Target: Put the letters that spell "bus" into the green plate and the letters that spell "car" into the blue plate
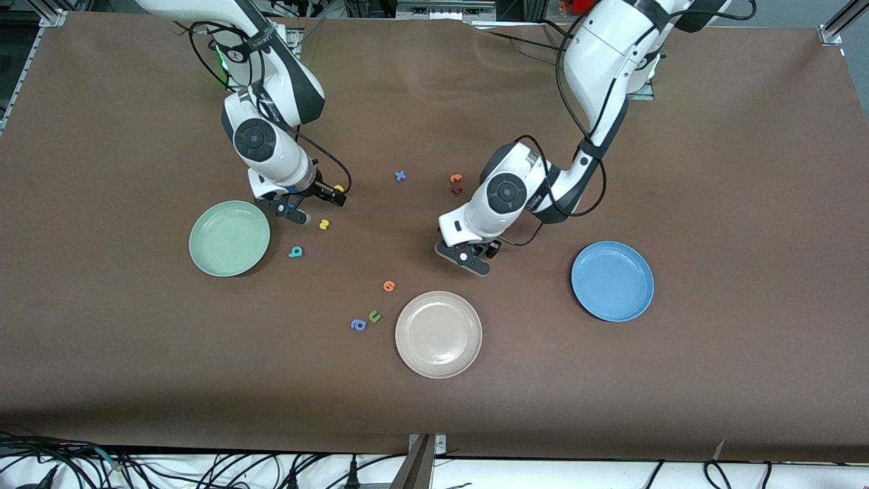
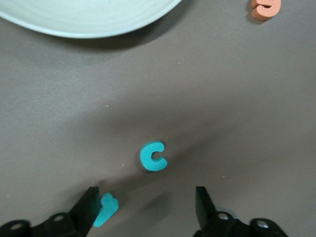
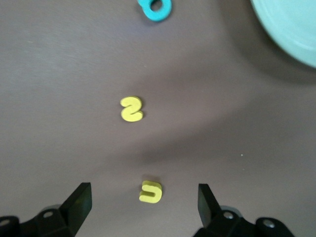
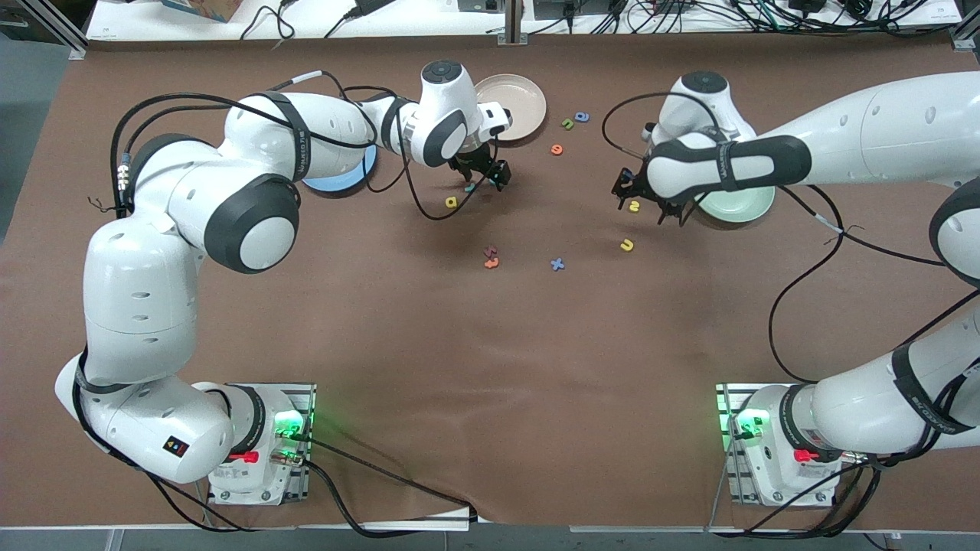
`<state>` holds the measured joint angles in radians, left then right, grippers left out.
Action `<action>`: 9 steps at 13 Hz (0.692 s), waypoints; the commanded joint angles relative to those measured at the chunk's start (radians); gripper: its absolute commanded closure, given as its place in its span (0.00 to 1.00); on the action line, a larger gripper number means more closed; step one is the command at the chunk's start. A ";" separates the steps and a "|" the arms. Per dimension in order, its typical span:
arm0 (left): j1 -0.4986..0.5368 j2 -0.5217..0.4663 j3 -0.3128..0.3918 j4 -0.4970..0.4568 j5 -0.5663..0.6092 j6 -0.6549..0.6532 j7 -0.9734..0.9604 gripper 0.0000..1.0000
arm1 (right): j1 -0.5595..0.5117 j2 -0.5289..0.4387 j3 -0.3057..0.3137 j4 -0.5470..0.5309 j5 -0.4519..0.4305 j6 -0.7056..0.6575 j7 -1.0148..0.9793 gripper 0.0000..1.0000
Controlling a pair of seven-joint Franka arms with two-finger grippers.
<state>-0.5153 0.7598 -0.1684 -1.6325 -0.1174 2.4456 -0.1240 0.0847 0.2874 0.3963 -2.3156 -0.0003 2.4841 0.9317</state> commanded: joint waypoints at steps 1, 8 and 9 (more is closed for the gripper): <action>-0.021 0.032 0.016 0.039 0.022 0.021 -0.014 0.20 | -0.008 0.028 0.006 -0.066 0.016 0.122 0.036 0.13; -0.037 0.076 0.021 0.092 0.082 0.058 -0.014 0.22 | -0.005 0.101 0.038 -0.085 0.016 0.237 0.130 0.19; -0.038 0.084 0.023 0.092 0.084 0.059 -0.014 0.23 | -0.005 0.101 0.039 -0.087 0.016 0.236 0.130 0.21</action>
<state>-0.5377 0.8136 -0.1606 -1.5794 -0.0630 2.5017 -0.1255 0.0833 0.3934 0.4240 -2.3936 0.0005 2.7046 1.0494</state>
